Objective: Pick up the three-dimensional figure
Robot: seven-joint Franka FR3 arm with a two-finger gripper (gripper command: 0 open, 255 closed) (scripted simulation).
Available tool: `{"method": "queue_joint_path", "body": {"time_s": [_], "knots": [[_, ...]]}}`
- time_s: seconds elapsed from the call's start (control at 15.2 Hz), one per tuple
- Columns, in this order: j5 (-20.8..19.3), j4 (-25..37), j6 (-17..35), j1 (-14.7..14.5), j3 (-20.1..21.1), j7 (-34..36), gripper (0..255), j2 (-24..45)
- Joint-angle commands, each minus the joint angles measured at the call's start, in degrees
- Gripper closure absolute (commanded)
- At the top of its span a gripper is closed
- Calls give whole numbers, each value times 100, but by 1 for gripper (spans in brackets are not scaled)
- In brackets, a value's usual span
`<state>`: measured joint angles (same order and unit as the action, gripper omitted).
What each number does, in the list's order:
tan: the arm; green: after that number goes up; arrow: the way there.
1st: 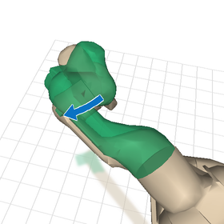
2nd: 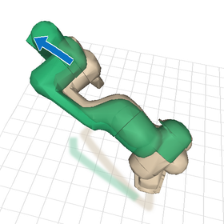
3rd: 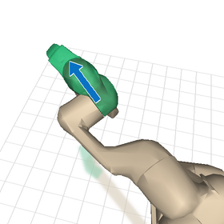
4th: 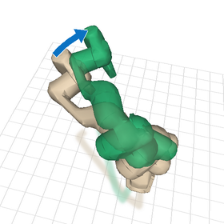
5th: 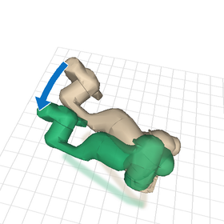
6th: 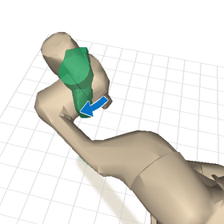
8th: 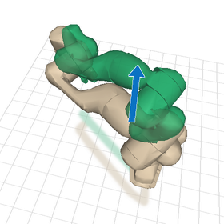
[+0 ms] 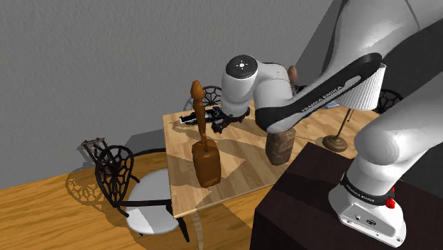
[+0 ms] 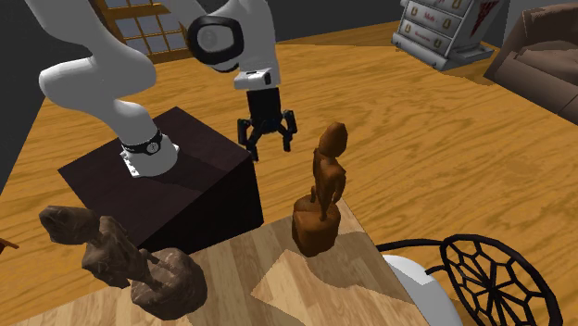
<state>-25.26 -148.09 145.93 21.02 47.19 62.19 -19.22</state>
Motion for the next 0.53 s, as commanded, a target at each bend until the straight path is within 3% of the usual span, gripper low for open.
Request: {"method": "queue_joint_path", "body": {"time_s": [0.0,0.13,0.2,0.26,0.33,0.46], "knots": [[-1194,446,37,960,981,1288,0,684],[-2708,951,-459,1819,1930,2639,0,1627],[-3614,1242,-1015,1981,2224,3328,0,2371],[-4317,1509,-1566,1761,2155,3828,0,3044],[-4765,1749,-1941,1364,1874,4157,0,3494],[-5340,2210,-2426,572,1245,4607,0,4091]]}}
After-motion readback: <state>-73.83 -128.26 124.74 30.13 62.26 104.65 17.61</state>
